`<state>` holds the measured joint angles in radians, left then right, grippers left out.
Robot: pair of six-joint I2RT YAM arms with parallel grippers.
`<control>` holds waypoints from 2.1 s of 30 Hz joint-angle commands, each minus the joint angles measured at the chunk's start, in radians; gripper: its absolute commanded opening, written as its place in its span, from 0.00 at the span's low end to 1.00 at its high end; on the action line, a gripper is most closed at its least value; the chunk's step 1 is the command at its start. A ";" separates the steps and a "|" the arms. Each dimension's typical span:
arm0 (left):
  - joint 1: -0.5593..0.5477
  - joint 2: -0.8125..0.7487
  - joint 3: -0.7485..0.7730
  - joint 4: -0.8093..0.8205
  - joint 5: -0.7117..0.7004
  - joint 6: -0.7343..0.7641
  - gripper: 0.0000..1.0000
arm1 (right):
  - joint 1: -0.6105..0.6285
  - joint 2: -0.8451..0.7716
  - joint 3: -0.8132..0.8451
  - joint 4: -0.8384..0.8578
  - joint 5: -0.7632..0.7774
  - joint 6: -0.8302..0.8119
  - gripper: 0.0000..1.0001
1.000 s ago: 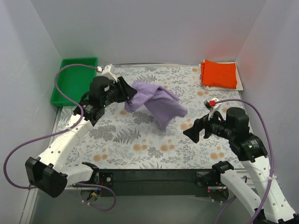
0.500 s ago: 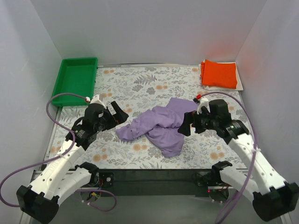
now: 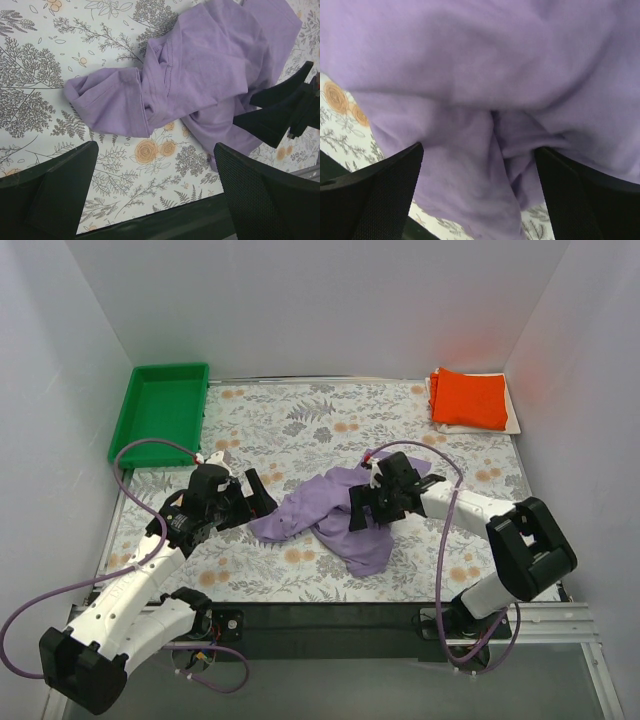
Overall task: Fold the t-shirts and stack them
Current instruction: Flatten the tshirt out
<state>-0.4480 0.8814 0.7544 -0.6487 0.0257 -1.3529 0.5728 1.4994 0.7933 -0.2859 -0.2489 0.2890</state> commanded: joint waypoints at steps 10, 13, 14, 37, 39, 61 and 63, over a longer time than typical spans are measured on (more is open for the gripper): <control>0.000 0.019 -0.035 0.046 0.066 0.003 0.81 | 0.110 0.127 0.139 0.047 0.074 0.027 0.46; 0.000 0.060 -0.075 0.079 0.088 -0.005 0.76 | 0.108 0.090 0.120 0.022 0.102 0.018 0.28; 0.000 0.071 -0.081 0.086 0.086 -0.005 0.74 | 0.110 0.064 0.113 0.013 0.126 0.016 0.22; 0.000 0.407 -0.093 0.227 -0.064 -0.114 0.09 | 0.107 -0.030 0.021 -0.025 0.168 -0.002 0.02; -0.001 0.403 -0.101 0.233 -0.073 -0.127 0.00 | 0.107 -0.044 0.020 -0.032 0.178 -0.002 0.01; 0.203 0.403 0.960 -0.059 -0.169 0.153 0.00 | -0.143 -0.449 0.619 -0.286 0.442 -0.186 0.01; 0.201 0.363 0.971 -0.051 -0.161 0.153 0.00 | -0.143 -0.470 0.665 -0.288 0.422 -0.211 0.02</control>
<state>-0.2466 1.2922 1.6855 -0.6712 -0.1467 -1.2312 0.4278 1.0645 1.3861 -0.5842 0.1875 0.1364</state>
